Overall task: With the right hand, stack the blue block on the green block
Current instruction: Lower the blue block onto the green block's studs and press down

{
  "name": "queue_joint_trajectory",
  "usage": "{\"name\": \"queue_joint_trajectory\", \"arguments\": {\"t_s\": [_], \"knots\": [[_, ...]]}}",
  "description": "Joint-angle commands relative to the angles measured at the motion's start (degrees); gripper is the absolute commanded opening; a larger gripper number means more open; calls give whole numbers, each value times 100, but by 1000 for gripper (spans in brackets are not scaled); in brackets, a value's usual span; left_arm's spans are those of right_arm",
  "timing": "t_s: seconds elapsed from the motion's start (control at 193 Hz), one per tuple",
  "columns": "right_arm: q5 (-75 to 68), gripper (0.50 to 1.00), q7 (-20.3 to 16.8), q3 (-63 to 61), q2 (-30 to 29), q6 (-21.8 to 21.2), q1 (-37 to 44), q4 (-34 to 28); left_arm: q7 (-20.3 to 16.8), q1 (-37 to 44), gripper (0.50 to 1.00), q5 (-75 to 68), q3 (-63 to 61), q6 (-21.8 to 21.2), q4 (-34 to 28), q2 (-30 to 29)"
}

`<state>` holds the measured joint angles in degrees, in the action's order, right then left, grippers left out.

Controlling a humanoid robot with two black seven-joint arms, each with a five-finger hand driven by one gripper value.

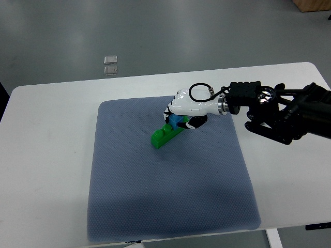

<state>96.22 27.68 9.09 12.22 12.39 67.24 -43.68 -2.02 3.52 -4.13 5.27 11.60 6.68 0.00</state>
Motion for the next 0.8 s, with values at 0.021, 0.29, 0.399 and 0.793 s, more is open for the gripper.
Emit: {"name": "queue_joint_trajectory", "arguments": {"t_s": [0.021,0.29,0.399,0.793], "knots": [[-6,500,0,13,-9,0,0,0,0,0,1000,0,0,0,0,0],[-7,570,0,13,-44,9,0,0,0,0,1000,0,0,0,0,0],[-7,646,0,13,-44,9,0,0,0,0,1000,0,0,0,0,0],[-7,715,0,13,-35,35,0,0,0,0,1000,0,0,0,0,0]]}}
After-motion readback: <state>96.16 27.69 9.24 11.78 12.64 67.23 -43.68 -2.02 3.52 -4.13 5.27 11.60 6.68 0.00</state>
